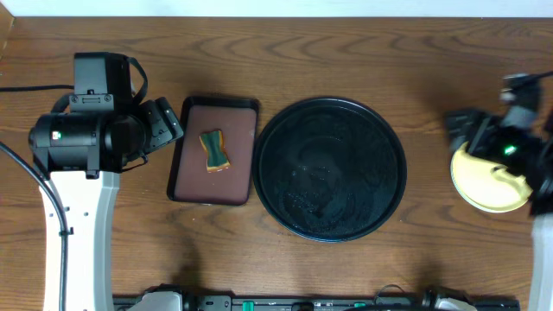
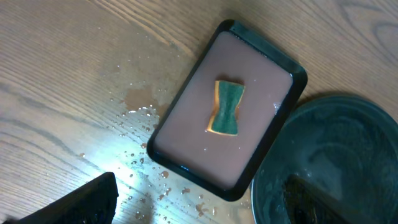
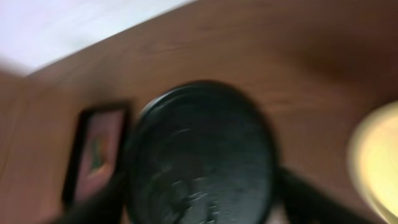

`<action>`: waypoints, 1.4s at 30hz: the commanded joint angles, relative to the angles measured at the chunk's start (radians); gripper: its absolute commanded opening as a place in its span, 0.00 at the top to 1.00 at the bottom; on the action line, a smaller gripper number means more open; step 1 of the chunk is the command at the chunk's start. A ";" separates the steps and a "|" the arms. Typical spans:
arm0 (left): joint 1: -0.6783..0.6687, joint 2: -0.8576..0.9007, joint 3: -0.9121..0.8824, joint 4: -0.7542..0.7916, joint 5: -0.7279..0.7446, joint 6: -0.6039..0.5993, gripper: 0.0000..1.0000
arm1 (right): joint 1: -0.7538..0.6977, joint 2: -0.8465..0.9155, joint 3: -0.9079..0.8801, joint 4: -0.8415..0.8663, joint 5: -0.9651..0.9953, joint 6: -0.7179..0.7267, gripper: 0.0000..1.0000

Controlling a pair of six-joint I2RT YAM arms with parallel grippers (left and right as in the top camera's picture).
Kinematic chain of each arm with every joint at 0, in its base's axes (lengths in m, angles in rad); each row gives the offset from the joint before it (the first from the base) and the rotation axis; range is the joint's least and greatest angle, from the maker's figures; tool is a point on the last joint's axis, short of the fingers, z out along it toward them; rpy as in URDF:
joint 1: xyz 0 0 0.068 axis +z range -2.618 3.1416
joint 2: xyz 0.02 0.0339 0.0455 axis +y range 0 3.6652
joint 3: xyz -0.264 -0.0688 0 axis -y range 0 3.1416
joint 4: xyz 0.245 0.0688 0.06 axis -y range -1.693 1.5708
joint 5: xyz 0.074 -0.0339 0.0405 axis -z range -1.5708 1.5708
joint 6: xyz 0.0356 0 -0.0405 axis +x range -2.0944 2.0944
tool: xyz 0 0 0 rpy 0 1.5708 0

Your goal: Clean dirty plates on tray and stack at the side

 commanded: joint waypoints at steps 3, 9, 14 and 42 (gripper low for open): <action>0.003 -0.008 0.007 -0.001 -0.005 0.006 0.15 | 0.255 -0.128 0.001 -0.004 -0.046 -0.044 0.01; 0.003 -0.008 0.007 -0.002 -0.005 0.006 0.15 | 0.392 -0.184 0.002 -0.066 -0.046 -0.042 0.01; 0.003 -0.008 0.007 -0.001 -0.005 0.006 0.15 | 0.376 -0.216 0.002 -0.131 0.020 -0.092 0.01; 0.003 -0.008 0.007 -0.001 -0.005 0.006 0.15 | 0.263 -1.141 -1.082 0.577 0.221 -0.348 0.01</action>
